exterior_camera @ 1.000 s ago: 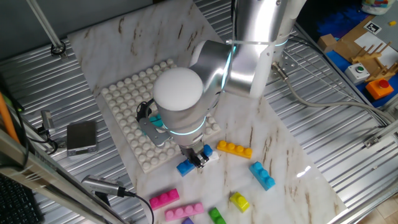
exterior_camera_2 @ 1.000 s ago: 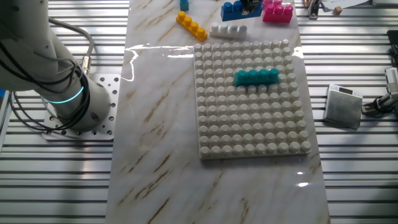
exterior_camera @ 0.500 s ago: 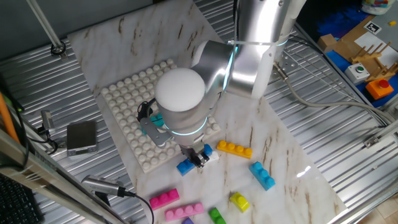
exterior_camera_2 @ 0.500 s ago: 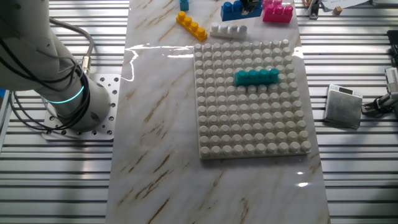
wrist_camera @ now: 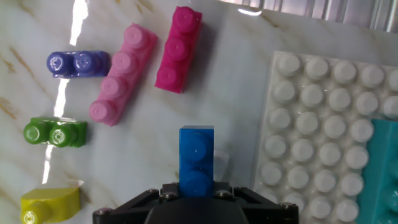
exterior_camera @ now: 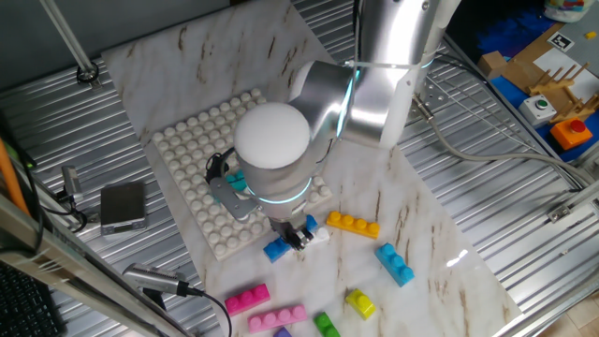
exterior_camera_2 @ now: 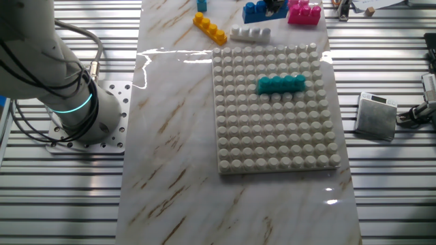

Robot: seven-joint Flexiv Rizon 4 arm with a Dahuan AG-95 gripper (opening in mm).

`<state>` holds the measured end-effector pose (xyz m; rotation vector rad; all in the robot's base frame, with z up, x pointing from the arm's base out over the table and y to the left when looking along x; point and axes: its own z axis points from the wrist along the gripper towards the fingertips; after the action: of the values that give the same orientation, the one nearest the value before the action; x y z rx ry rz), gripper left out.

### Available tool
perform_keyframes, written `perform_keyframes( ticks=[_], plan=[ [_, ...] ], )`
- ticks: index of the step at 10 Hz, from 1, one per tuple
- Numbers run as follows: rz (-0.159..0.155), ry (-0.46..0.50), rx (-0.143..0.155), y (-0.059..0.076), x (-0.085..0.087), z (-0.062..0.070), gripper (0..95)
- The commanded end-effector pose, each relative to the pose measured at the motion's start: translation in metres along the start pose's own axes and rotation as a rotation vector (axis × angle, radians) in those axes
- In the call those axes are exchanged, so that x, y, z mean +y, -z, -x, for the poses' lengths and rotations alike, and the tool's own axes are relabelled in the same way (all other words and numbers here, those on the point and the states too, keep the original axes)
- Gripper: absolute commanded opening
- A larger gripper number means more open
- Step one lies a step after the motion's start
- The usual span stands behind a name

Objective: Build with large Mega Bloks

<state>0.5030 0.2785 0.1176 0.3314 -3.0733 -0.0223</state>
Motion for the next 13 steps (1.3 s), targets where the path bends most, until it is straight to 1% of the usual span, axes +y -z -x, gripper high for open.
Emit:
perform_keyframes(
  ticks=[1,2,3,5,6,7,8,10,13],
  plan=[
    [0.024,0.009,0.003,0.01,-0.036,0.001,0.0],
    [0.041,0.01,-0.004,0.008,-0.055,0.0,0.0],
    [0.043,0.013,-0.005,0.006,-0.07,-0.002,0.0],
    [0.046,0.029,-0.003,0.004,-0.096,-0.005,0.0],
    [0.062,0.035,-0.006,0.003,-0.105,-0.006,0.0],
    [0.063,0.037,-0.004,0.004,-0.107,-0.008,0.0],
    [0.063,0.047,-0.004,0.007,-0.106,-0.011,0.0],
    [0.069,0.064,-0.01,0.007,-0.104,-0.01,0.0],
    [0.053,0.005,-0.011,0.007,-0.104,-0.01,0.0]
  ],
)
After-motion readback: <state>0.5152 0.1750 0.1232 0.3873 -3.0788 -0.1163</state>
